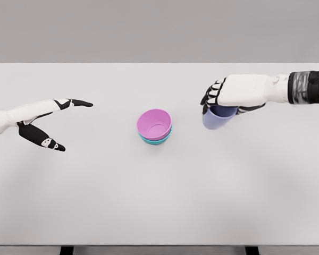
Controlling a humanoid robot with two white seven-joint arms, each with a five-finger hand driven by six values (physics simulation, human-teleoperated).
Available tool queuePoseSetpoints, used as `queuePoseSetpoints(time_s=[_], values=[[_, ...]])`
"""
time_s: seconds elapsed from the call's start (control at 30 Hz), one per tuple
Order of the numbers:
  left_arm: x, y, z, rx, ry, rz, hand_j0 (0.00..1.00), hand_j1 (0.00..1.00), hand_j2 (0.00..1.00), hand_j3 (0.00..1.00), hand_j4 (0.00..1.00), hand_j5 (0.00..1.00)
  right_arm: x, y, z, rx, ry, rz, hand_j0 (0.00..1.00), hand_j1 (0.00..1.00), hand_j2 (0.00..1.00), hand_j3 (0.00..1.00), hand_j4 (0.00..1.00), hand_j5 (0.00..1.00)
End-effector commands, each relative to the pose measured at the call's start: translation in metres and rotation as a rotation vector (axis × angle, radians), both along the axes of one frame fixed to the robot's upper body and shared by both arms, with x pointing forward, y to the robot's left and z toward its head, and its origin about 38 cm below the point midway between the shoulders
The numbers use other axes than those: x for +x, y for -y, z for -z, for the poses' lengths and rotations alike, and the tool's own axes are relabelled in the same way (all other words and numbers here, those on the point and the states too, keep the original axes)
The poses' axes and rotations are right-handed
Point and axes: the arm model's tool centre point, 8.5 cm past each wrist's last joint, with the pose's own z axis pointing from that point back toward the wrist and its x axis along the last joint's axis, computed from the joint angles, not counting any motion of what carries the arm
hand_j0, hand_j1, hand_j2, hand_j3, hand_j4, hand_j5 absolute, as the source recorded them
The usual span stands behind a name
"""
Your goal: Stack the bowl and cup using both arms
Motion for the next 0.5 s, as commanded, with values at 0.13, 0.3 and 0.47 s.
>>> queuePoseSetpoints(time_s=[0.13,0.3,0.47], values=[[0.0,0.0,-0.001,-0.007,-0.001,-0.001,1.0,1.0,1.0,1.0,1.0,1.0,0.005,-0.026,-0.003,0.043,0.003,-0.04,0.69,0.69,0.69,0.69,0.69,0.69],[0.0,0.001,-0.001,-0.009,-0.001,0.0,1.0,1.0,1.0,1.0,1.0,1.0,0.006,-0.04,-0.009,0.064,0.015,-0.069,0.69,0.69,0.69,0.69,0.69,0.69],[0.001,0.004,-0.001,-0.021,0.004,0.003,1.0,1.0,1.0,1.0,1.0,1.0,0.006,-0.062,-0.016,0.079,0.035,-0.115,0.69,0.69,0.69,0.69,0.69,0.69]])
